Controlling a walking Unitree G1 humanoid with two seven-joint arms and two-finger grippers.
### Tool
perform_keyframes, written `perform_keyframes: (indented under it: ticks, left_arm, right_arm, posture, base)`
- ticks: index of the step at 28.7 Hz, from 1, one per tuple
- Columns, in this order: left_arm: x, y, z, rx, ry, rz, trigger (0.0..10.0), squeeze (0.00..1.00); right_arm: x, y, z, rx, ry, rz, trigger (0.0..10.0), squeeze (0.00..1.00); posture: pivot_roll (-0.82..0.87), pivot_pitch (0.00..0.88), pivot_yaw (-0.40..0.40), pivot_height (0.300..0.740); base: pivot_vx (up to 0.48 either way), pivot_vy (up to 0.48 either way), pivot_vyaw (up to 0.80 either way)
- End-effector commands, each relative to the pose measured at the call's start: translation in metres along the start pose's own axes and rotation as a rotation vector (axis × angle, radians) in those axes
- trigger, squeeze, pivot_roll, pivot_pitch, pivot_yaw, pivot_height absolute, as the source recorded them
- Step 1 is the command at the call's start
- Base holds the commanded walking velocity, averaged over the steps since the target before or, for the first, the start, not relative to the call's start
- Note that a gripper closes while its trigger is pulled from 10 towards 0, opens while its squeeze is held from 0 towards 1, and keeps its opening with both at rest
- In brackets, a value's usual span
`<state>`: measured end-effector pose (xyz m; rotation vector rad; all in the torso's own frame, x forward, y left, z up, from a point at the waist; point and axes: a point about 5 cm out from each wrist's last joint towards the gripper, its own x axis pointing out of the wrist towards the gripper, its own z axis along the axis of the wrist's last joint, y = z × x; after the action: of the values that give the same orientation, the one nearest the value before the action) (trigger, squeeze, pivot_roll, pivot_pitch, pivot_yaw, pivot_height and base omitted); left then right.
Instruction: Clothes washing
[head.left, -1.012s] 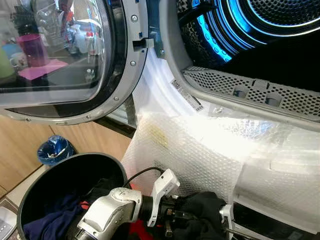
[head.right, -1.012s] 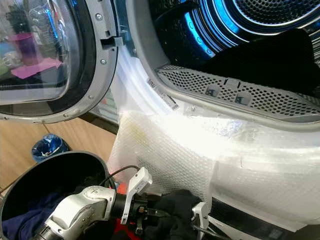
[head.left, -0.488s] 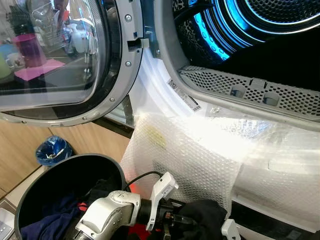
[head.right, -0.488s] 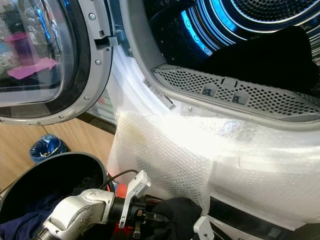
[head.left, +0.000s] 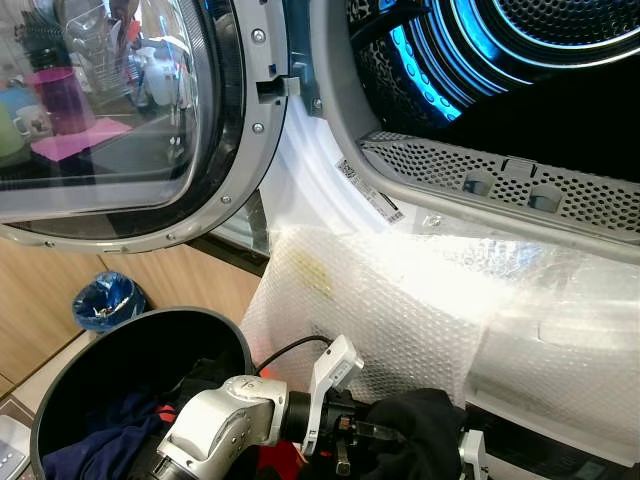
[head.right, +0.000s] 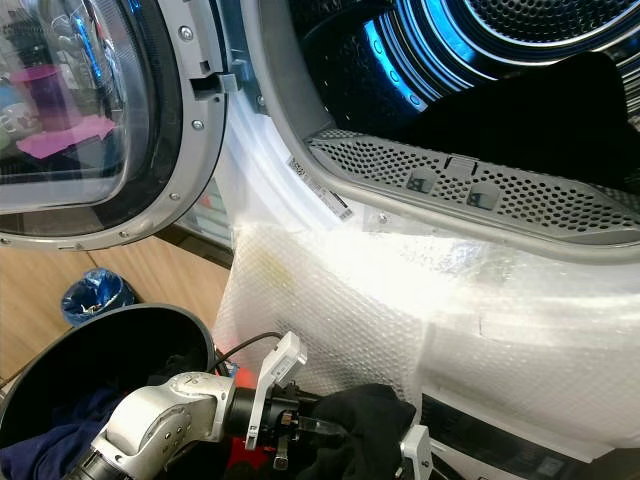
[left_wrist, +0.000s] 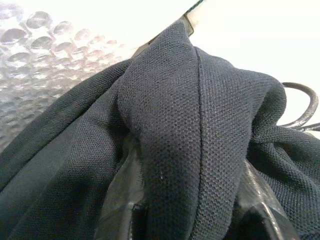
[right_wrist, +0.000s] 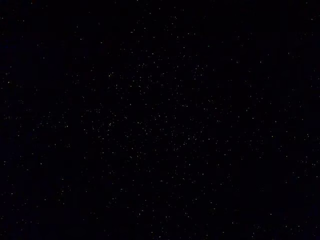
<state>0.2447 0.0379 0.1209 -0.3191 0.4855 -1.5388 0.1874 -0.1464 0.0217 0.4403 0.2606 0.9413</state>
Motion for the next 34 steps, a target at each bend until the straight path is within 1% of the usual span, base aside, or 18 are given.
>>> perform_keyframes:
  ticks: [1, 2, 3, 4, 5, 6, 7, 9, 12, 16, 20, 21, 22, 24, 26, 28, 34]
  left_arm:
    - [0.007, -0.009, 0.01, 0.043, -0.012, -0.064, 0.0, 0.0]
    - [0.007, -0.009, 0.01, 0.043, -0.011, -0.063, 0.0, 0.0]
    - [0.006, -0.009, 0.01, 0.042, -0.01, -0.064, 0.0, 0.0]
    - [0.006, -0.009, 0.01, 0.041, -0.009, -0.063, 0.0, 0.0]
    - [0.006, -0.009, 0.01, 0.041, -0.008, -0.064, 0.0, 0.0]
    - [0.006, -0.009, 0.01, 0.041, -0.007, -0.065, 0.0, 0.0]
    - [0.006, -0.009, 0.01, 0.04, -0.007, -0.066, 0.0, 0.0]
    - [0.006, -0.01, 0.01, 0.039, -0.008, -0.066, 0.0, 0.0]
    - [0.005, -0.01, 0.007, 0.037, 0.001, -0.064, 0.0, 0.0]
    - [0.004, -0.011, 0.007, 0.037, 0.0, -0.063, 0.0, 0.0]
    - [0.004, -0.011, 0.006, 0.035, 0.002, -0.061, 0.0, 0.0]
    - [0.003, -0.01, 0.006, 0.039, 0.005, -0.058, 0.0, 0.0]
    - [0.002, -0.012, 0.007, 0.043, -0.003, -0.056, 0.0, 0.0]
    - [0.0, -0.013, 0.005, 0.031, -0.026, -0.042, 0.0, 0.0]
    - [-0.001, -0.014, 0.001, 0.021, -0.024, -0.039, 0.0, 0.0]
    - [-0.004, -0.016, -0.001, 0.013, -0.02, -0.037, 0.0, 0.0]
    - [-0.007, -0.016, -0.002, 0.015, -0.014, -0.026, 0.0, 0.0]
  right_arm:
    - [0.007, 0.003, -0.001, 0.031, -0.017, 0.013, 10.0, 0.0]
    - [0.008, 0.004, 0.001, 0.034, -0.025, 0.022, 10.0, 0.0]
    - [0.01, 0.007, 0.001, 0.029, -0.012, 0.042, 9.4, 0.0]
    - [0.01, 0.009, 0.0, 0.023, 0.0, 0.051, 9.4, 0.0]
    - [0.011, 0.009, -0.003, 0.019, 0.012, 0.051, 4.0, 0.0]
    - [0.011, 0.008, -0.003, 0.021, 0.012, 0.048, 4.0, 0.0]
    - [0.012, 0.007, -0.003, 0.021, 0.008, 0.037, 0.0, 0.0]
    - [0.013, 0.005, -0.003, 0.025, -0.003, 0.017, 0.0, 0.0]
    - [0.014, 0.008, -0.003, 0.025, -0.012, 0.033, 0.0, 0.0]
    - [0.015, 0.006, -0.002, 0.021, -0.022, 0.014, 0.0, 0.0]
    - [0.016, 0.005, -0.002, 0.025, -0.03, 0.023, 0.0, 0.0]
    - [0.018, 0.004, -0.001, 0.03, -0.039, 0.025, 0.0, 0.0]
    - [0.019, 0.004, 0.001, 0.035, -0.055, 0.026, 0.0, 0.0]
    - [0.017, 0.006, 0.001, 0.04, -0.065, 0.022, 0.0, 0.0]
    - [0.014, 0.007, -0.001, 0.052, -0.076, 0.011, 0.0, 0.0]
    - [0.012, 0.01, -0.003, 0.059, -0.081, 0.009, 0.0, 0.0]
    - [0.015, 0.011, -0.006, 0.064, -0.073, 0.013, 0.0, 0.0]
  posture:
    - [-0.11, 0.043, 0.095, 0.74]
    - [-0.11, 0.043, 0.097, 0.74]
    - [-0.11, 0.045, 0.098, 0.74]
    - [-0.11, 0.045, 0.098, 0.74]
    - [-0.11, 0.045, 0.098, 0.74]
    - [-0.11, 0.045, 0.098, 0.74]
    - [-0.11, 0.045, 0.098, 0.74]
    - [-0.11, 0.045, 0.098, 0.74]
    - [-0.1, 0.048, 0.098, 0.74]
    - [-0.1, 0.048, 0.097, 0.74]
    - [-0.09, 0.043, 0.094, 0.74]
    - [-0.09, 0.032, 0.091, 0.74]
    - [-0.1, 0.042, 0.088, 0.74]
    - [-0.1, 0.054, 0.083, 0.74]
    - [-0.1, 0.05, 0.085, 0.74]
    - [-0.1, 0.069, 0.089, 0.74]
    - [-0.1, 0.067, 0.085, 0.74]
  base:
    - [0.0, 0.0, 0.0]
    - [0.0, 0.0, 0.0]
    - [0.0, 0.0, 0.0]
    - [0.0, 0.0, 0.0]
    - [0.0, 0.0, 0.0]
    - [0.0, 0.0, 0.0]
    - [0.0, 0.0, 0.0]
    - [0.0, 0.0, 0.0]
    - [0.0, 0.0, 0.0]
    - [0.0, 0.0, 0.0]
    - [0.0, 0.0, 0.0]
    - [0.0, 0.0, 0.0]
    - [0.0, 0.0, 0.0]
    - [0.0, 0.0, 0.0]
    - [0.0, 0.0, 0.0]
    - [0.0, 0.0, 0.0]
    - [0.0, 0.0, 0.0]
